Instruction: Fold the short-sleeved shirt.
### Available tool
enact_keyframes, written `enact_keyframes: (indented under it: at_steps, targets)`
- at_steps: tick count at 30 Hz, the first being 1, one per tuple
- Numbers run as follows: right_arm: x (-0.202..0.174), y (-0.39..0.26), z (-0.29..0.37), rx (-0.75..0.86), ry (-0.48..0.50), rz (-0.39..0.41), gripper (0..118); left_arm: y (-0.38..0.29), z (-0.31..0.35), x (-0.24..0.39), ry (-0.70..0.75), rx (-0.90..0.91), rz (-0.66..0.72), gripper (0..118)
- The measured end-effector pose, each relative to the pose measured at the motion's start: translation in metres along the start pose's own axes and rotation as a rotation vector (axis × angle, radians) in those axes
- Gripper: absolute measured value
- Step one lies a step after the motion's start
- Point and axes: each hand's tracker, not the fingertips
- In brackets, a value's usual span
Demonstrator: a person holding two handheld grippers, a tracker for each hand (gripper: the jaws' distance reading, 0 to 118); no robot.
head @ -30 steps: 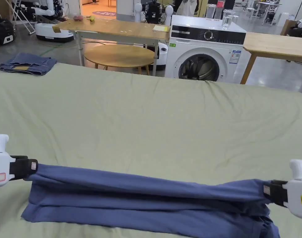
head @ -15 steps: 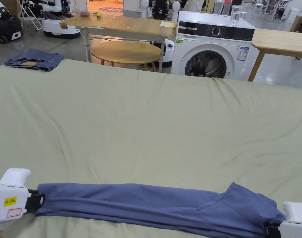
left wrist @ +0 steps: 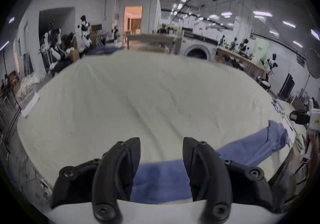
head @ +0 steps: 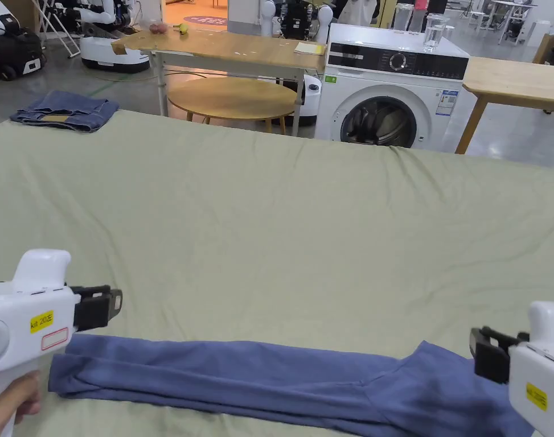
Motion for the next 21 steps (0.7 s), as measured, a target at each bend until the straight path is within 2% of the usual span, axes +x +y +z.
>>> enact_keyframes:
  at_steps: [5, 8, 9, 11, 12, 13, 15, 21]
  targets:
    - [-0.044, 0.015, -0.006, 0.226, 0.006, -0.033, 52, 0.011, 0.001, 0.038, 0.019, 0.225, -0.089, 48]
    - [-0.072, 0.017, -0.013, 0.312, -0.035, -0.062, 51, 0.015, -0.002, 0.058, 0.093, 0.308, -0.120, 48]
    - [-0.078, 0.017, -0.014, 0.340, -0.007, -0.074, 41, 0.015, -0.002, 0.064, 0.115, 0.339, -0.121, 48]
    - [-0.091, 0.020, -0.018, 0.359, 0.017, -0.083, 11, 0.015, -0.007, 0.066, 0.134, 0.392, -0.114, 48]
    - [-0.096, 0.020, -0.019, 0.376, 0.022, -0.092, 0, 0.015, -0.006, 0.070, 0.133, 0.414, -0.113, 43]
    - [-0.101, 0.022, -0.020, 0.381, 0.024, -0.087, 0, 0.014, -0.004, 0.073, 0.140, 0.447, -0.120, 32]
    - [-0.105, 0.021, -0.021, 0.414, 0.065, -0.108, 0, 0.014, -0.003, 0.080, 0.171, 0.496, -0.133, 1]
    - [-0.113, 0.023, -0.024, 0.428, 0.088, -0.136, 0, 0.017, -0.002, 0.079, 0.148, 0.496, -0.079, 0]
